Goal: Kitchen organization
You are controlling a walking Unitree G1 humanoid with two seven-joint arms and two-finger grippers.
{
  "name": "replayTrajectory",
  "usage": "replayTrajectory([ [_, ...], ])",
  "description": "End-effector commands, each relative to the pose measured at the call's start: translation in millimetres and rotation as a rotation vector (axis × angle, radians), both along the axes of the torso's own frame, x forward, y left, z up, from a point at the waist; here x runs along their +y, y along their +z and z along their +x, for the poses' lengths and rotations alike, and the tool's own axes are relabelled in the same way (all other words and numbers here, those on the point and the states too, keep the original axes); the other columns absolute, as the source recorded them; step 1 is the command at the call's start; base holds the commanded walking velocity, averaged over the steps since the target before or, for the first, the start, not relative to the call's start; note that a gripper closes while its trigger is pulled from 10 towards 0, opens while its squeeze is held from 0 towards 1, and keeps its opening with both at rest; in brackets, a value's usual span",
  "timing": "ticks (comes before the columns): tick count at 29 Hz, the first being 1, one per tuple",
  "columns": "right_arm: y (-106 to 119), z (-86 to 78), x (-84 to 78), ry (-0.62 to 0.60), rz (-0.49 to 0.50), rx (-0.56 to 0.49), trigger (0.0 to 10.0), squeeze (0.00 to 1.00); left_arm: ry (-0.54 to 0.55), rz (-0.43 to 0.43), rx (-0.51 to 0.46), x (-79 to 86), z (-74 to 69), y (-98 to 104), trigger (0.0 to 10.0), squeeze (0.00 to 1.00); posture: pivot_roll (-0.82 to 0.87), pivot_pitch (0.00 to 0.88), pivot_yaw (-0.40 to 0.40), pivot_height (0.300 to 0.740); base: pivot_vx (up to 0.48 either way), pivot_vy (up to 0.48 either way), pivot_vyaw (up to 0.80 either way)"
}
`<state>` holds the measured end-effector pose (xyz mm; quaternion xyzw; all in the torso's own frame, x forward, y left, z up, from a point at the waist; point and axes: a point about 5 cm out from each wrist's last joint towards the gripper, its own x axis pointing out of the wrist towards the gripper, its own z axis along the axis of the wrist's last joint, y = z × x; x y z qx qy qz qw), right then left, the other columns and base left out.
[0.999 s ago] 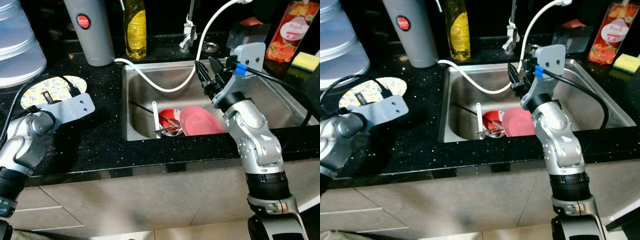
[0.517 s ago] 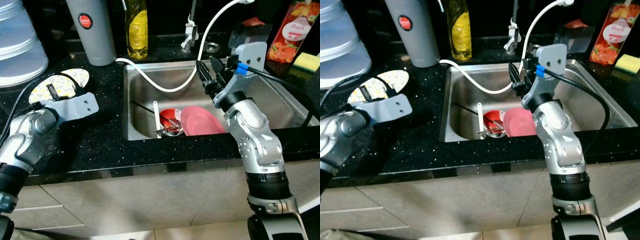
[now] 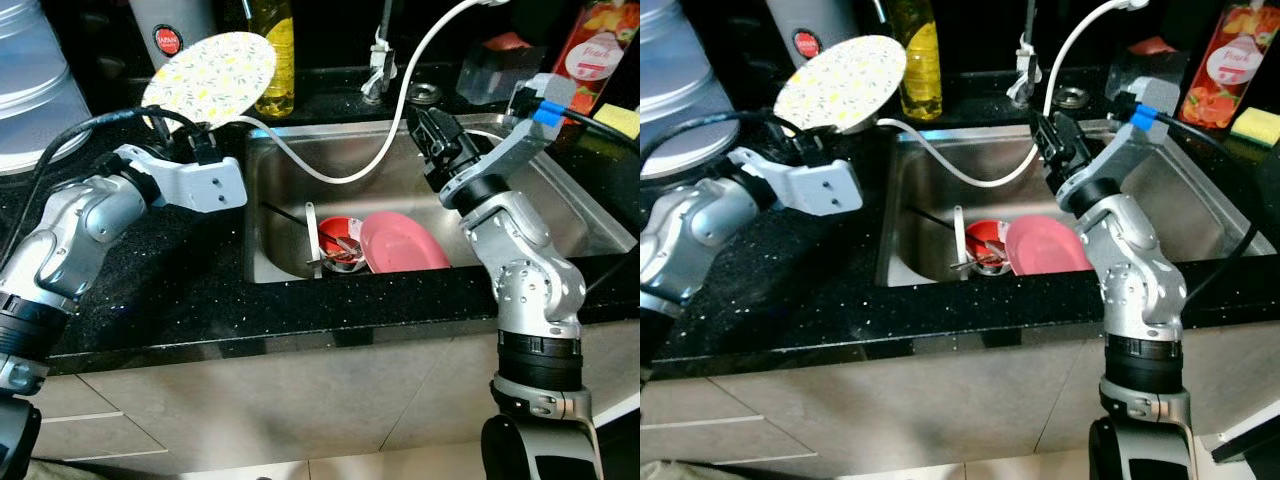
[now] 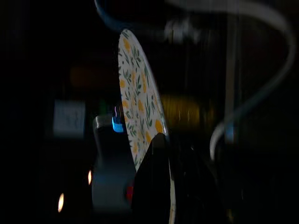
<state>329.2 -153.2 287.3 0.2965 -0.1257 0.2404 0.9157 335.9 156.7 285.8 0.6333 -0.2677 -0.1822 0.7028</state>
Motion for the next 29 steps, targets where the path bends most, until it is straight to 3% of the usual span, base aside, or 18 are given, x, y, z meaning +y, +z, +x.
replayTrajectory([
  [1,3,-0.7,0.9,0.037,0.030,0.009,10.0,0.00,-0.053,0.007,-0.017,-10.8,-2.9,3,10.0,0.00,0.08,0.019,0.025,0.740,0.000,0.000,0.00],
  [3,4,0.6,-1.8,0.088,0.163,0.040,10.0,0.00,-0.140,0.015,-0.024,-29.7,-5.7,1,10.0,0.00,0.07,0.016,0.027,0.740,0.000,0.000,0.00],
  [7,4,1.9,-4.3,0.110,0.234,0.064,10.0,0.00,-0.231,0.019,-0.033,-48.9,-10.5,0,10.0,0.00,0.06,0.013,0.030,0.740,0.000,0.000,0.00],
  [14,4,2.2,-5.4,0.143,0.272,0.095,10.0,0.00,-0.341,0.030,-0.043,-73.8,-15.6,-1,10.0,0.00,0.06,0.010,0.030,0.740,0.000,0.000,0.00],
  [25,0,3.2,-0.9,0.176,0.255,0.176,10.0,0.00,-0.424,0.041,-0.026,-90.7,-22.0,-12,10.0,0.00,0.06,0.009,0.026,0.740,0.000,0.000,0.00],
  [26,-1,3.5,0.0,0.172,0.250,0.186,8.4,0.00,-0.429,0.039,-0.027,-91.5,-22.5,-12,10.0,0.00,0.06,0.010,0.025,0.740,0.000,0.000,0.00],
  [27,-2,3.7,0.4,0.168,0.246,0.193,3.7,0.00,-0.431,0.038,-0.027,-91.9,-22.9,-12,10.0,0.00,0.06,0.011,0.025,0.740,0.000,0.000,0.00],
  [28,-2,3.7,0.4,0.168,0.246,0.193,3.7,0.00,-0.431,0.038,-0.027,-91.9,-22.9,-12,10.0,0.00,0.06,0.011,0.025,0.740,0.000,0.000,0.00],
  [29,-2,3.6,0.1,0.164,0.251,0.199,0.0,0.00,-0.432,0.037,-0.028,-91.9,-22.8,-12,10.0,0.00,0.06,0.011,0.025,0.740,0.000,0.000,0.00],
])
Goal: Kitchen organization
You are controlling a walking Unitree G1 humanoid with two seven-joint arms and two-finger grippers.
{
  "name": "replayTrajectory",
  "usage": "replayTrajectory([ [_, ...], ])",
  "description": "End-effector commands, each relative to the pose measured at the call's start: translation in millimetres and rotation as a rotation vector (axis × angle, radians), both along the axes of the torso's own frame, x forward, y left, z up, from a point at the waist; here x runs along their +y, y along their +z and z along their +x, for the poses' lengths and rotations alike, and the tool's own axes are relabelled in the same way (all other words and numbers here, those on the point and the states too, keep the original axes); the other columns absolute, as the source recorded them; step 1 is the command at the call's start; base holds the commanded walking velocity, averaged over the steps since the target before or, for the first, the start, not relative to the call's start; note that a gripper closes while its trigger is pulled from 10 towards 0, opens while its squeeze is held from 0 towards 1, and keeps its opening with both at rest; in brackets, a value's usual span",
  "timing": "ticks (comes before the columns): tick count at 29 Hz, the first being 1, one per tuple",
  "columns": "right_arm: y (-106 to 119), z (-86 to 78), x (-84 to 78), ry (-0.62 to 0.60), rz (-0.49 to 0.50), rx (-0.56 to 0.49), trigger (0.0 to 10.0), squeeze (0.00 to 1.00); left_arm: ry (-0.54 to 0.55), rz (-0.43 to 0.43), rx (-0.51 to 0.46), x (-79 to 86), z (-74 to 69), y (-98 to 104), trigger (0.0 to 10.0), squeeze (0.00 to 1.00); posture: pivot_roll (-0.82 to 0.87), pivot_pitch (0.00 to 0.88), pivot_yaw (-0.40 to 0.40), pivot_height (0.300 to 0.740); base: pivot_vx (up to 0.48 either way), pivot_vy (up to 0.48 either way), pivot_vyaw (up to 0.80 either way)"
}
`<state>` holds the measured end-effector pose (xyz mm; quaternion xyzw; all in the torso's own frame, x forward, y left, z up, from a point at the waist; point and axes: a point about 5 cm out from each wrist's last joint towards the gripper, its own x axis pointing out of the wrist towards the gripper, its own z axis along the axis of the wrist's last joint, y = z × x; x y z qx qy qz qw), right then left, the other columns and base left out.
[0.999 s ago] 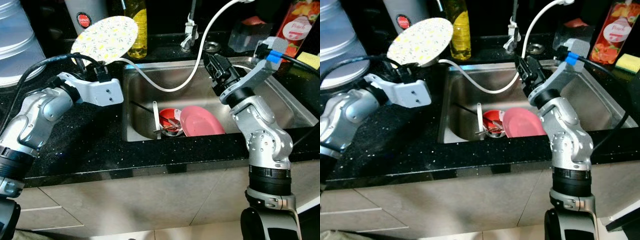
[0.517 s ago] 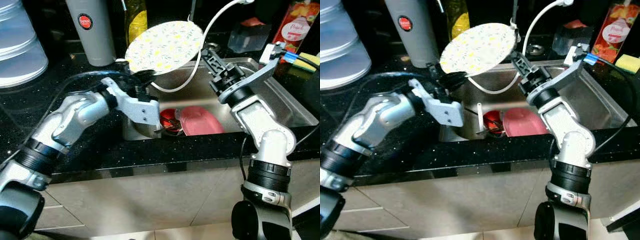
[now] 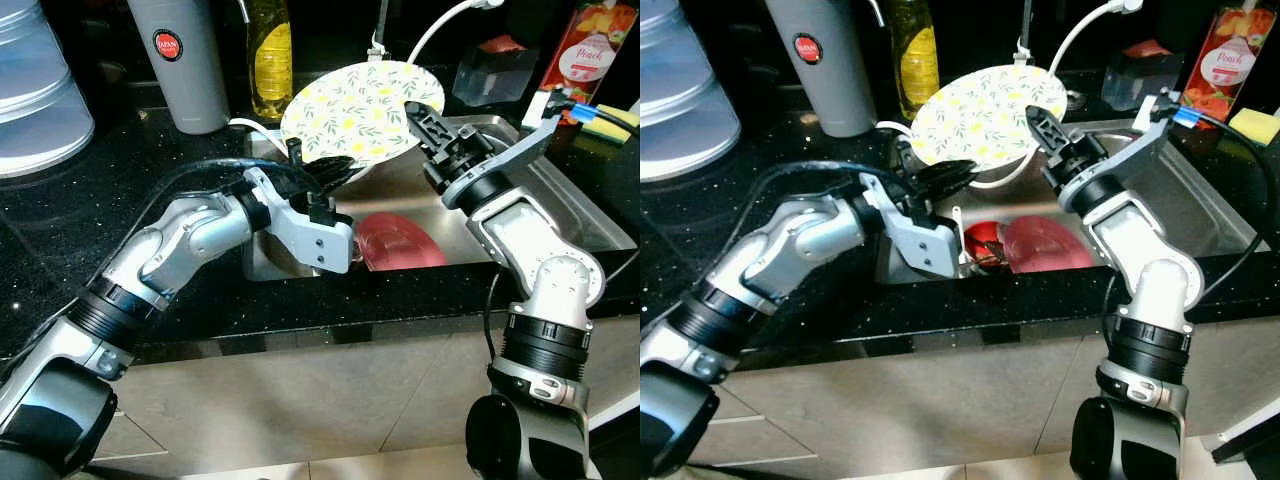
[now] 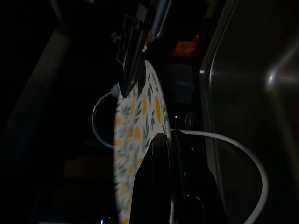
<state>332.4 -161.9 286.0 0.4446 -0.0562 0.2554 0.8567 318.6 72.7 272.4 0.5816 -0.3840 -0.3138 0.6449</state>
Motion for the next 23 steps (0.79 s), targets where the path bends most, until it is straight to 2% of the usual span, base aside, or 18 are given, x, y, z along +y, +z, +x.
replayTrajectory([
  [1,-1,0.1,8.1,0.027,-0.014,0.016,0.0,0.00,-0.049,0.005,-0.021,-7.9,-5.3,1,10.0,0.00,0.06,0.011,0.025,0.740,0.000,0.000,0.00],
  [7,1,-1.1,6.8,0.023,-0.014,0.011,0.0,0.00,-0.036,0.007,-0.028,-7.5,-3.3,1,10.0,0.00,0.06,0.012,0.025,0.740,0.000,0.000,0.00],
  [8,1,-1.2,6.7,0.023,-0.015,0.010,0.0,0.00,-0.034,0.006,-0.029,-7.3,-2.6,1,10.0,0.38,0.06,0.012,0.025,0.740,0.000,0.000,0.00],
  [9,1,-1.3,6.3,0.019,-0.024,0.008,0.0,0.00,-0.028,0.001,-0.020,-6.6,-0.8,1,10.0,1.00,0.06,0.013,0.026,0.740,0.000,0.000,0.00],
  [13,1,-1.2,5.1,0.012,-0.034,0.009,0.0,0.00,0.015,0.003,-0.001,-4.5,5.0,0,10.0,1.00,0.06,0.013,0.026,0.740,0.000,0.000,0.00],
  [14,1,-1.2,4.5,0.008,-0.035,0.010,0.0,0.00,0.016,-0.002,0.014,-4.3,4.9,0,10.0,0.00,0.06,0.014,0.027,0.740,0.000,0.000,0.00],
  [17,0,0.0,0.5,-0.024,-0.042,0.010,0.0,0.00,0.002,-0.039,0.088,-3.7,1.2,-4,10.0,0.00,0.06,0.019,0.034,0.740,0.000,0.000,0.00],
  [18,0,0.3,-0.9,-0.036,-0.044,0.009,9.3,0.00,-0.004,-0.051,0.114,-3.4,-0.2,-6,10.0,0.00,0.06,0.020,0.036,0.740,0.000,0.000,0.00],
  [19,0,0.3,-0.9,-0.036,-0.044,0.009,9.3,0.00,-0.004,-0.051,0.114,-3.4,-0.2,-6,10.0,0.00,0.06,0.020,0.036,0.740,0.000,0.000,0.00],
  [20,0,1.2,-4.5,-0.069,-0.059,0.010,9.3,0.00,-0.001,-0.074,0.153,-2.2,-1.0,-8,10.0,0.00,0.06,0.020,0.036,0.740,0.000,0.000,0.00],
  [21,0,2.4,-9.4,-0.108,-0.072,0.007,10.0,0.00,0.007,-0.130,0.243,-0.2,-1.0,-12,10.0,0.00,0.05,0.023,0.037,0.740,0.000,0.000,0.00],
  [22,0,3.6,-14.7,-0.156,-0.092,0.005,10.0,0.00,0.012,-0.182,0.321,1.3,-1.1,-14,10.0,0.00,0.05,0.023,0.037,0.740,0.000,0.000,0.00],
  [23,0,3.6,-14.7,-0.156,-0.092,0.005,10.0,0.00,0.012,-0.182,0.321,1.3,-1.1,-14,10.0,0.00,0.05,0.023,0.037,0.740,0.000,0.000,0.00],
])
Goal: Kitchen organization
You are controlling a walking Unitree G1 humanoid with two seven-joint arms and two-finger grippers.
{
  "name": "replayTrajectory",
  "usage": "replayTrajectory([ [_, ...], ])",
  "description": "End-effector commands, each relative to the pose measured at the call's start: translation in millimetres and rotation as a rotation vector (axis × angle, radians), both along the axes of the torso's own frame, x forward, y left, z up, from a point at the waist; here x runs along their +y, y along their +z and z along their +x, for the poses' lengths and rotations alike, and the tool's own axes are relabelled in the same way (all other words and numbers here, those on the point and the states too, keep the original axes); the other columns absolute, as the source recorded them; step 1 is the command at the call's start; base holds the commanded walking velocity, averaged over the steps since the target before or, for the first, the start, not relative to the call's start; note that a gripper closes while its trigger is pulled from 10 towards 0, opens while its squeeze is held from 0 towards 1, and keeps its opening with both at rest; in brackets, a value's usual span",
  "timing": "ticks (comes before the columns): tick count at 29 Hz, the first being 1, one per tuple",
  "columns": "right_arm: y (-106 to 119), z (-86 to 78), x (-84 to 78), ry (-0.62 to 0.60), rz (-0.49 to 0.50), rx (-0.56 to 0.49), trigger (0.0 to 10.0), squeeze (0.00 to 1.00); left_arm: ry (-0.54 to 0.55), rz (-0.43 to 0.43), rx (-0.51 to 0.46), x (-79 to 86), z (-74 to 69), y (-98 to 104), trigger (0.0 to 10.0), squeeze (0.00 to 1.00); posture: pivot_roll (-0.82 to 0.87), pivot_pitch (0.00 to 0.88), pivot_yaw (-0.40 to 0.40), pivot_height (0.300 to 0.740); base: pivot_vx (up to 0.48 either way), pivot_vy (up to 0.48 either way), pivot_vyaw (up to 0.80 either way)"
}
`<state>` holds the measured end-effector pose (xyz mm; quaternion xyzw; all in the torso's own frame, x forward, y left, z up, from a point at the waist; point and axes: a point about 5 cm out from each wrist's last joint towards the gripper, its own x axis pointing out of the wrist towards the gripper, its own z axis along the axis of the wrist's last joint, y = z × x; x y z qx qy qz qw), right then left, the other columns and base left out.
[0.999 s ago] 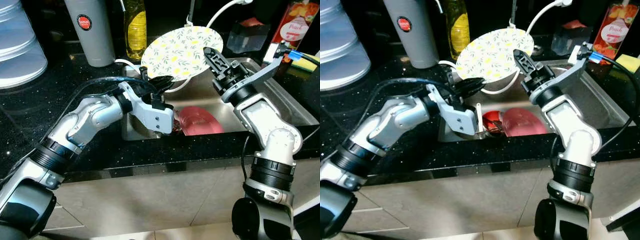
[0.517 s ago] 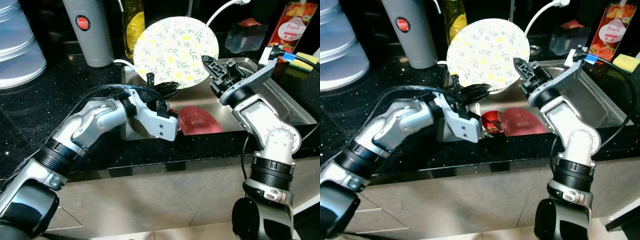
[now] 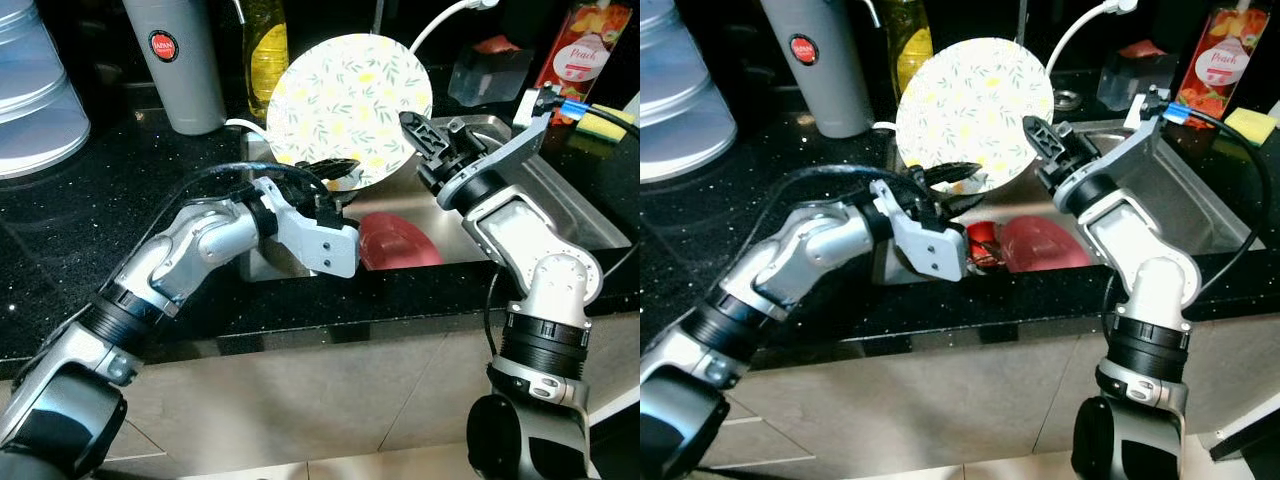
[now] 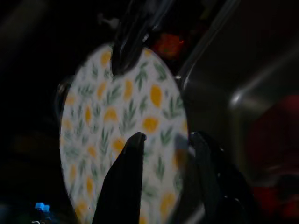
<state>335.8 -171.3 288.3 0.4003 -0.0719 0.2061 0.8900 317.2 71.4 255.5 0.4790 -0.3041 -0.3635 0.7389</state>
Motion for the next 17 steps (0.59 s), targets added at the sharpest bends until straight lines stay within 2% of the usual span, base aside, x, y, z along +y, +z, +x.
replayTrajectory([
  [1,-2,1.9,-11.5,-0.093,-0.023,0.000,10.0,0.00,0.010,-0.077,0.129,4.2,0.3,0,10.0,0.00,0.05,0.023,0.037,0.740,0.000,0.000,0.00],
  [2,-2,1.9,-11.5,-0.093,-0.023,0.000,10.0,0.00,0.010,-0.077,0.129,4.2,0.3,0,10.0,0.00,0.05,0.023,0.037,0.740,0.000,0.000,0.00],
  [3,-2,2.8,-15.1,-0.128,-0.038,-0.003,10.0,0.00,0.009,-0.105,0.196,4.8,0.1,-2,10.0,0.00,0.05,0.023,0.037,0.740,0.000,0.000,0.00],
  [5,-8,10.1,-26.7,-0.252,-0.120,0.023,10.0,0.00,-0.003,-0.106,0.450,7.9,-4.1,-18,10.0,0.00,0.05,0.025,0.037,0.740,0.000,0.000,0.00],
  [6,-8,10.1,-26.7,-0.252,-0.120,0.023,10.0,0.00,-0.003,-0.106,0.450,7.9,-4.1,-18,10.0,0.00,0.05,0.025,0.037,0.740,0.000,0.000,0.00],
  [7,-14,14.2,-27.5,-0.295,-0.213,0.044,10.0,0.00,0.001,-0.129,0.582,9.8,-6.6,-26,10.0,0.00,0.05,0.025,0.039,0.740,0.000,0.000,0.00],
  [8,-22,18.5,-24.0,-0.342,-0.401,0.061,10.0,0.00,0.023,-0.213,0.726,11.2,-5.8,-31,10.0,0.00,0.05,0.026,0.039,0.740,0.000,0.000,0.00],
  [10,-39,23.5,-12.2,-0.340,-0.667,0.082,10.0,0.00,0.067,-0.375,0.884,11.7,-0.8,-30,10.0,0.00,0.05,0.026,0.039,0.740,0.000,0.000,0.00],
  [11,-49,25.8,-4.7,-0.311,-0.779,0.090,10.0,0.00,0.081,-0.452,0.927,11.2,2.5,-26,10.0,0.00,0.05,0.026,0.036,0.740,0.000,0.000,0.00],
  [12,-55,26.9,-0.3,-0.288,-0.837,0.095,10.0,0.00,0.086,-0.493,0.947,10.8,4.4,-23,10.0,0.00,0.05,0.026,0.036,0.740,0.000,0.000,0.00],
  [13,-55,26.9,-0.3,-0.288,-0.837,0.095,10.0,0.00,0.086,-0.493,0.947,10.8,4.4,-23,10.0,0.00,0.05,0.026,0.036,0.740,0.000,0.000,0.00],
  [15,-68,30.1,8.8,-0.227,-0.950,0.120,10.0,0.00,0.084,-0.549,0.957,11.2,6.6,-15,10.0,0.00,0.06,0.023,0.032,0.740,0.000,0.000,0.00],
  [16,-68,30.1,8.8,-0.227,-0.950,0.120,10.0,0.00,0.084,-0.549,0.957,11.2,6.6,-15,10.0,0.00,0.06,0.023,0.032,0.740,0.000,0.000,0.00],
  [17,-71,32.6,10.5,-0.211,-0.959,0.139,10.0,0.11,0.088,-0.572,0.960,12.4,7.8,-12,10.0,0.00,0.06,0.023,0.032,0.740,0.000,0.000,0.00],
])
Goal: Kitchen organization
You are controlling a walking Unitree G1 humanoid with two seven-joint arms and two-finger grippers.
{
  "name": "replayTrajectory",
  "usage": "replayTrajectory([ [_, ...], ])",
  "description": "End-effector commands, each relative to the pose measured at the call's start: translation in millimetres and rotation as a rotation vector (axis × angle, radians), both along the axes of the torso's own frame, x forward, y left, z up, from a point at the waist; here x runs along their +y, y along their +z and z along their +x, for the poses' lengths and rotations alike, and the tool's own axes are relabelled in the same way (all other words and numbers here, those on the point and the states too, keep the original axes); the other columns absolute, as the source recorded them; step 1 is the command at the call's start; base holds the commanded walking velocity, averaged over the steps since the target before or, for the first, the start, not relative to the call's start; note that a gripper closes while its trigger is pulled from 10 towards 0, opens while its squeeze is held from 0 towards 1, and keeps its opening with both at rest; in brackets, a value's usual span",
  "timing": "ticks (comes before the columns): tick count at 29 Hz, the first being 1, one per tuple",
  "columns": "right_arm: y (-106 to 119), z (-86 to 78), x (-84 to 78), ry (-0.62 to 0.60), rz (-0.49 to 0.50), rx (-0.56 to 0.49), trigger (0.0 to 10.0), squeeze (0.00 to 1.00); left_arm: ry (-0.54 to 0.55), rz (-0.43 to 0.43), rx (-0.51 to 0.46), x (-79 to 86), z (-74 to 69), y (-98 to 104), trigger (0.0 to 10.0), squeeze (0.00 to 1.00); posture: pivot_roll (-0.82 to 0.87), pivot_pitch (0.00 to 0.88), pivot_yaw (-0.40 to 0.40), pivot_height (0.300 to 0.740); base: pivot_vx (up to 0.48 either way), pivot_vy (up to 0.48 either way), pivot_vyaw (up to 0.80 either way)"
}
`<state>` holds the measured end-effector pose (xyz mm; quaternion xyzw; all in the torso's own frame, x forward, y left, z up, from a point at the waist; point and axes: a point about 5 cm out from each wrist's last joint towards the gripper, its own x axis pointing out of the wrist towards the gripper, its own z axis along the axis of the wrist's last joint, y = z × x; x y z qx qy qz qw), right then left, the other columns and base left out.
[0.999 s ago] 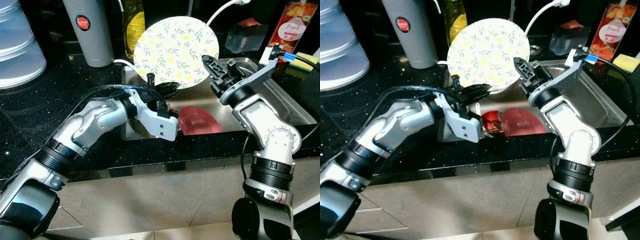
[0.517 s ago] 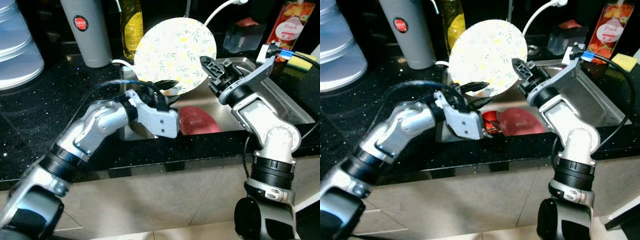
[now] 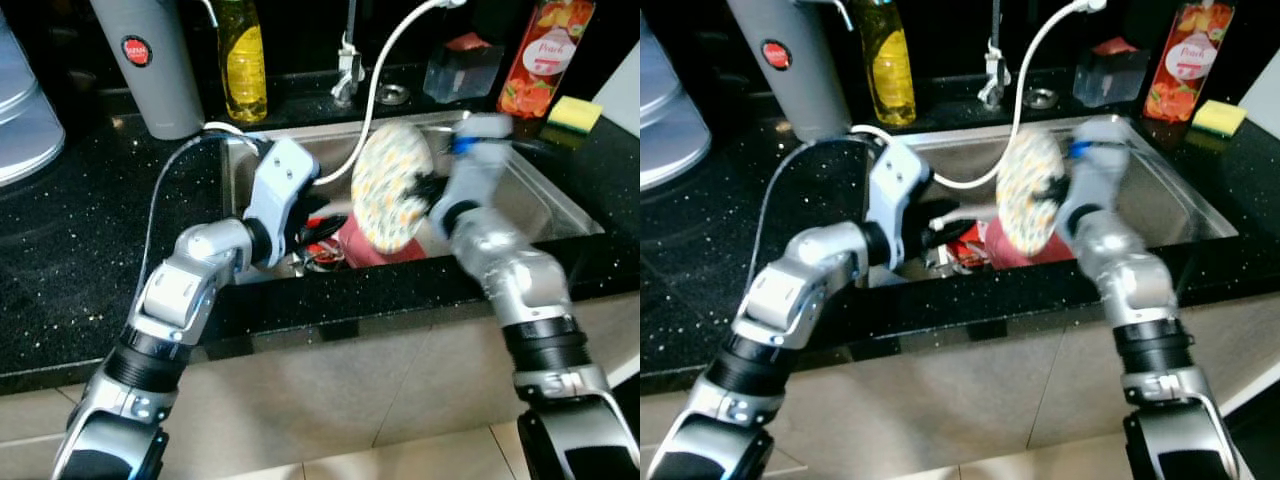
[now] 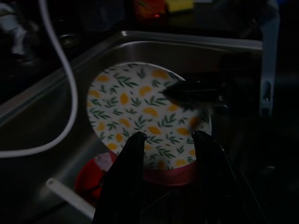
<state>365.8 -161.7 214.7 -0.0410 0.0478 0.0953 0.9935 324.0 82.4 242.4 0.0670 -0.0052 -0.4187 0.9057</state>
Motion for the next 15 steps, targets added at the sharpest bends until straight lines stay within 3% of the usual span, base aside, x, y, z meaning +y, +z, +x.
replayTrajectory([
  [1,1,6.3,1.1,0.001,0.015,0.019,10.0,0.36,0.034,-0.031,0.020,2.9,2.8,3,10.0,0.00,0.06,0.020,0.030,0.740,0.000,0.000,0.00],
  [2,1,9.1,0.9,-0.002,0.055,0.022,10.0,0.38,0.045,-0.034,0.031,4.2,3.0,4,10.0,0.00,0.06,0.016,0.027,0.740,0.000,0.000,0.00],
  [3,2,11.5,1.9,0.005,0.194,0.047,10.0,1.00,0.061,-0.039,0.043,5.6,4.0,4,10.0,0.00,0.06,0.016,0.027,0.740,0.000,0.000,0.00],
  [5,2,11.5,1.9,0.005,0.194,0.047,10.0,1.00,0.061,-0.039,0.043,5.6,4.0,4,10.0,0.00,0.06,0.016,0.027,0.740,0.000,0.000,0.00],
  [6,3,13.3,2.4,0.016,0.278,0.053,10.0,1.00,0.069,-0.040,0.061,6.8,3.7,5,10.0,0.00,0.06,0.014,0.025,0.740,0.000,0.000,0.00],
  [7,3,13.3,2.4,0.016,0.278,0.053,10.0,1.00,0.069,-0.040,0.061,6.8,3.7,5,10.0,0.00,0.06,0.014,0.025,0.740,0.000,0.000,0.00],
  [9,26,12.6,0.6,0.081,0.538,-0.044,10.0,1.00,0.090,-0.042,0.098,8.6,2.6,6,10.0,0.00,0.06,0.013,0.021,0.740,0.000,0.000,0.00],
  [10,26,12.6,0.6,0.081,0.538,-0.044,10.0,1.00,0.090,-0.042,0.098,8.6,2.6,6,10.0,0.00,0.06,0.013,0.021,0.740,0.000,0.000,0.00],
  [12,49,8.8,-13.7,0.103,0.741,-0.164,10.0,1.00,0.106,-0.047,0.125,9.7,1.4,7,10.0,0.00,0.06,0.013,0.022,0.740,0.000,0.000,0.00],
  [13,54,7.6,-21.0,0.085,0.751,-0.205,10.0,0.00,0.114,-0.046,0.132,10.3,1.1,8,10.0,0.00,0.06,0.012,0.023,0.740,0.000,0.000,0.00],
  [15,56,5.4,-27.1,0.057,0.729,-0.237,10.0,0.00,0.126,-0.043,0.131,11.2,1.7,8,10.0,0.00,0.05,0.012,0.025,0.740,0.000,0.000,0.00],
])
